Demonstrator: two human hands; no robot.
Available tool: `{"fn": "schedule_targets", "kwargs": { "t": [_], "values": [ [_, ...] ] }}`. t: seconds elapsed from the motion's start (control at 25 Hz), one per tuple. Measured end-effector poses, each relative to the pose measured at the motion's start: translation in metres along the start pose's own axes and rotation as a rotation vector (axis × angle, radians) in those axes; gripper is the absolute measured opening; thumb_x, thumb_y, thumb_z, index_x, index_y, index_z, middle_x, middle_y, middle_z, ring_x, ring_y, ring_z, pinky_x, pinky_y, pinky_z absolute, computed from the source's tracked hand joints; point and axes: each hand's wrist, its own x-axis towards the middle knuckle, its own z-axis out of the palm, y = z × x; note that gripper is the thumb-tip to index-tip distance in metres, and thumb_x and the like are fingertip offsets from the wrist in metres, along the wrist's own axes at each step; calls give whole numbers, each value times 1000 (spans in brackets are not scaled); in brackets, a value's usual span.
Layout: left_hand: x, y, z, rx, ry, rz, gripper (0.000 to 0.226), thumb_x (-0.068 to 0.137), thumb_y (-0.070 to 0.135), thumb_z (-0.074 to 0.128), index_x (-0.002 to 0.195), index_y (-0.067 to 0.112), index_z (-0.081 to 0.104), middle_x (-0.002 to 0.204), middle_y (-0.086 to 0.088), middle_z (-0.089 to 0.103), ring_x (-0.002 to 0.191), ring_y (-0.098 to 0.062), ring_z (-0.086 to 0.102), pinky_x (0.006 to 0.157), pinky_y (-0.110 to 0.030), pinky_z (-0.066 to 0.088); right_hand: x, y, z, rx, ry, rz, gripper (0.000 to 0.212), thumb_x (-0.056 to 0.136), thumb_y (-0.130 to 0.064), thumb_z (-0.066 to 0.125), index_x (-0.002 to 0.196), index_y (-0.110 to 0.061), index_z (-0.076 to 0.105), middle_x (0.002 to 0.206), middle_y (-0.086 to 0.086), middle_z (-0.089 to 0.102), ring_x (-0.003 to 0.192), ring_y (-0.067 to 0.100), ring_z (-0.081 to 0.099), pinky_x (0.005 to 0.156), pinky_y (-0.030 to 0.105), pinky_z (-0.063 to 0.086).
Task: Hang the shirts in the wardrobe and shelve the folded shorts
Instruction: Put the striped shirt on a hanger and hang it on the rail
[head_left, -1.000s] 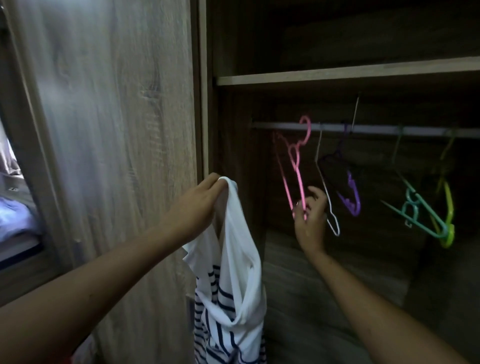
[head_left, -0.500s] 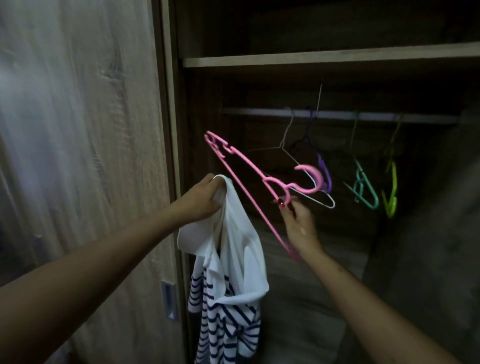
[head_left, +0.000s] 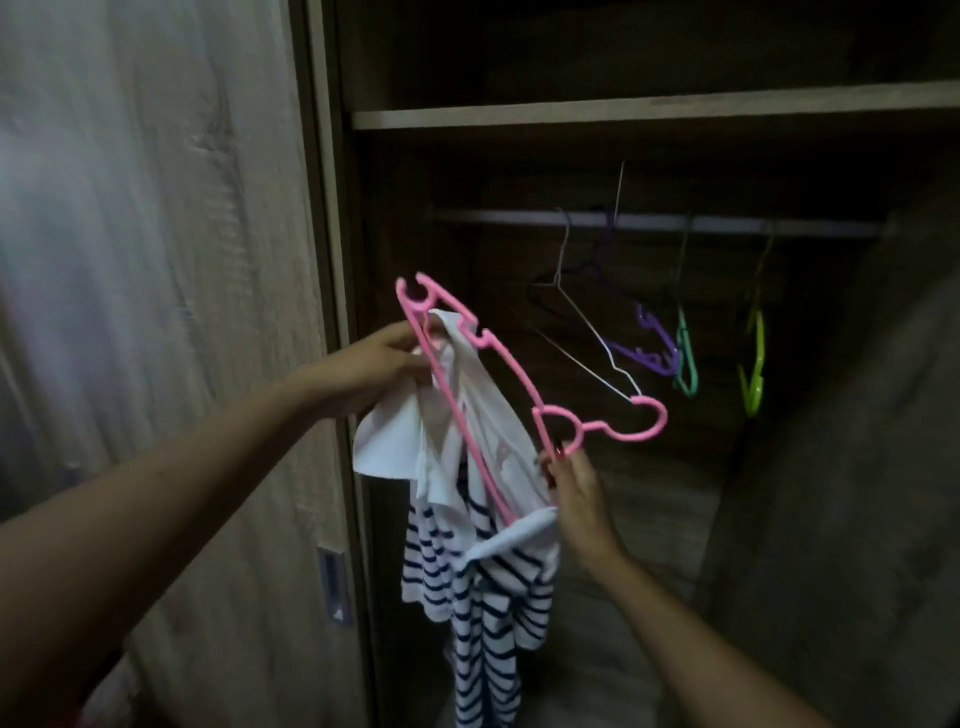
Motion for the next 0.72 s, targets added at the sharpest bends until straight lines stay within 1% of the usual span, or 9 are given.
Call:
{"fn": "schedule_targets", "kwargs": {
  "t": [0.08,0.16,0.24,0.32,0.36,0.44,0.56,0.64,0.72],
  "values": [
    [-7,-2,-18,99,2,-22,27,94,11,51,113,28,59,116,-5,59,103,-19,63,82,-29,55,2,22,-23,-163,-46,16,21,99,-16,41,88,-25,57,83,5,65,80,23,59,75,27,47],
    [-12,-11,-32,424,-42,-22,28,91,18,53,117,28,56,120,-3,54,108,-19,57,91,-33,50,9,26,-43,-406,-139,-42,19,99,-20,42,89,-28,55,86,11,67,82,28,62,78,40,48],
    [-9,-22,-30,833,-64,-1,47,82,17,56,129,22,52,125,-5,52,115,-22,52,94,-32,44,14,15,-53,-627,-301,-125,20,97,-22,40,89,-23,58,85,11,66,76,26,61,71,36,45],
    [-6,-27,-15,1009,-55,30,58,80,8,57,136,17,46,128,-9,50,118,-26,51,92,-33,43,17,2,-51,-863,-418,-258,30,92,-24,36,90,-8,61,87,16,67,76,26,60,66,29,37],
    [-4,-27,-6,1028,-54,54,60,80,9,57,138,19,44,128,-8,49,117,-26,52,92,-34,44,17,-7,-46,-925,-412,-320,29,90,-23,37,88,-7,61,87,15,67,75,25,59,64,28,35],
    [-3,-28,10,1013,-112,90,61,79,17,57,138,22,43,127,-6,49,115,-23,52,93,-38,47,20,-19,-35,-858,-309,-393,23,91,-22,41,82,-11,58,82,9,64,70,23,57,61,34,40],
    [-2,-35,27,921,-226,146,50,85,20,58,134,21,49,127,-3,52,111,-14,51,89,-28,44,25,-34,-21,-788,-315,-421,17,90,-19,46,78,-15,57,75,1,59,67,21,56,60,37,44],
    [-6,-45,24,795,-261,143,43,91,26,56,133,25,48,126,0,55,110,-15,56,81,-24,48,28,-42,-24,-772,-347,-435,16,88,-15,49,75,-14,58,70,-5,54,64,13,53,60,30,39],
    [-13,-54,13,702,-164,150,46,92,40,54,135,28,44,123,4,57,107,-14,59,73,-25,55,28,-51,-30,-758,-355,-483,18,88,-8,52,74,-19,56,63,-14,47,59,-1,48,58,18,33]
  ]
}}
